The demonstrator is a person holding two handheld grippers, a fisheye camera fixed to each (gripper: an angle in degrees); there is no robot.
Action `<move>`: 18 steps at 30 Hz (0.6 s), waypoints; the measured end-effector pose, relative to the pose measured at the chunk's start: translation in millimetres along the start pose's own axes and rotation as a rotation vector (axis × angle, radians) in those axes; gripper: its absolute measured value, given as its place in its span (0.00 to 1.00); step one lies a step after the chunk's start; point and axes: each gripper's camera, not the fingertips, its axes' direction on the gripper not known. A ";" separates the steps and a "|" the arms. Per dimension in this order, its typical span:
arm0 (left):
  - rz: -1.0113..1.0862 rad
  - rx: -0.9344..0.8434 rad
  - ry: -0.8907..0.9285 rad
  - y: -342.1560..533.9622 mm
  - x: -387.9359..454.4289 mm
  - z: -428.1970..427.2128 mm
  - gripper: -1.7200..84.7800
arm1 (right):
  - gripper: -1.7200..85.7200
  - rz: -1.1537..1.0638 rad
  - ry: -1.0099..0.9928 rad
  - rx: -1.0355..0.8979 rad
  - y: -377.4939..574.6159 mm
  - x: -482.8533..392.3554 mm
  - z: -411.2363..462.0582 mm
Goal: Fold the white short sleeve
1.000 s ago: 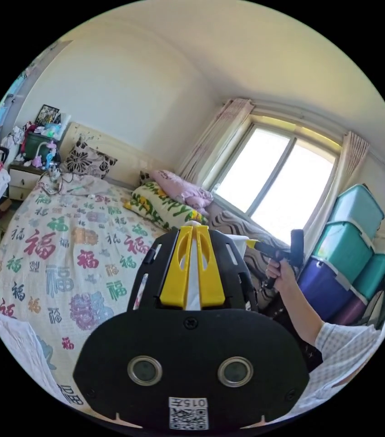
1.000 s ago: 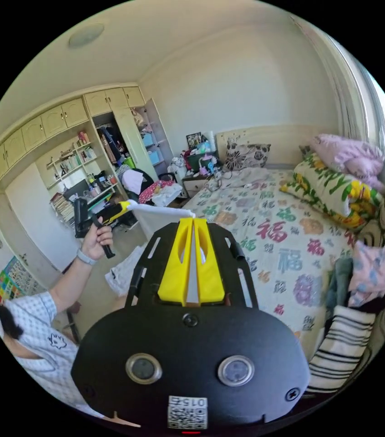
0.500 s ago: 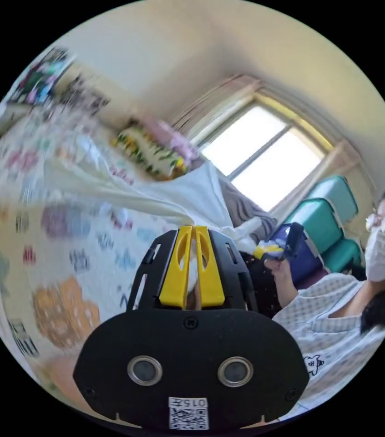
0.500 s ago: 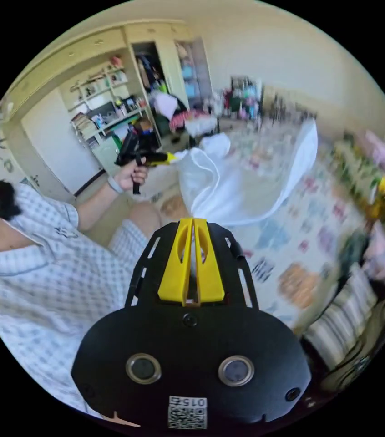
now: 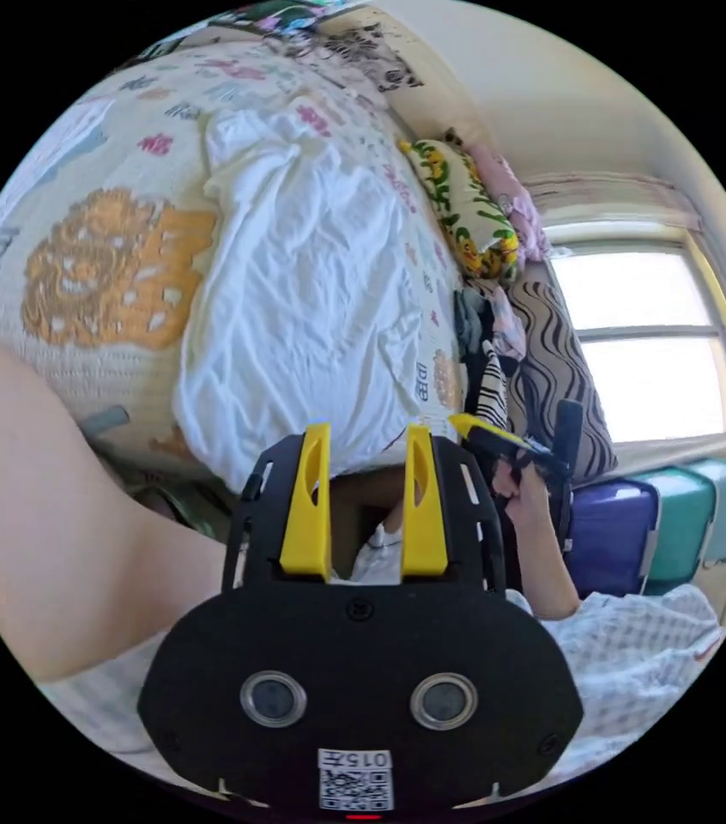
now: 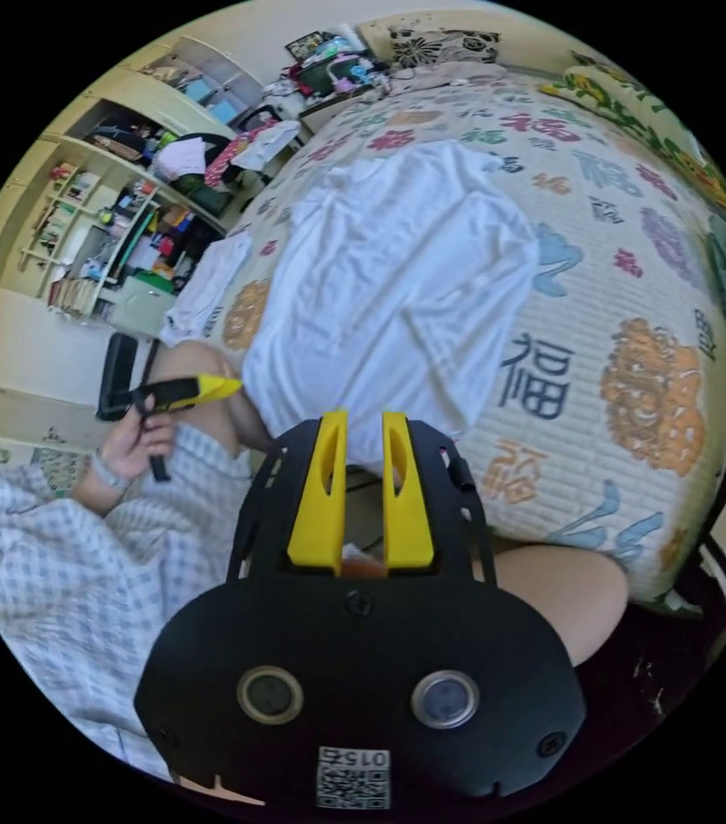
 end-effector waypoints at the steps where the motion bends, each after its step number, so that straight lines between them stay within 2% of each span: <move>1: -0.058 -0.024 0.020 2.3 -3.1 17.3 0.16 | 0.13 0.000 0.012 0.002 -13.2 10.6 0.7; 3: -0.081 -0.048 -0.032 2.5 -1.2 36.1 0.16 | 0.17 0.039 0.008 -0.008 -35.5 27.6 4.9; 5: -0.038 -0.034 -0.201 1.5 4.4 44.2 0.16 | 0.18 0.070 -0.008 -0.016 -56.3 41.9 10.7; 7: -0.010 0.049 -0.381 -0.1 7.5 33.4 0.16 | 0.19 0.129 -0.007 -0.045 -78.6 58.9 22.3; 10: 0.002 0.141 -0.493 -6.8 6.0 16.8 0.18 | 0.18 0.178 -0.033 -0.112 -93.1 73.6 39.6; 12: -0.075 0.117 -0.490 -14.9 -10.3 17.5 0.19 | 0.14 0.203 0.015 -0.126 -93.7 80.5 42.0; 14: -0.169 0.097 -0.495 -20.3 -29.9 18.5 0.20 | 0.04 0.227 0.074 -0.126 -90.0 89.8 35.6; 18: -0.284 -0.034 -0.494 -39.4 -63.1 30.5 0.22 | 0.02 0.267 -0.080 -0.038 -64.8 123.2 -8.1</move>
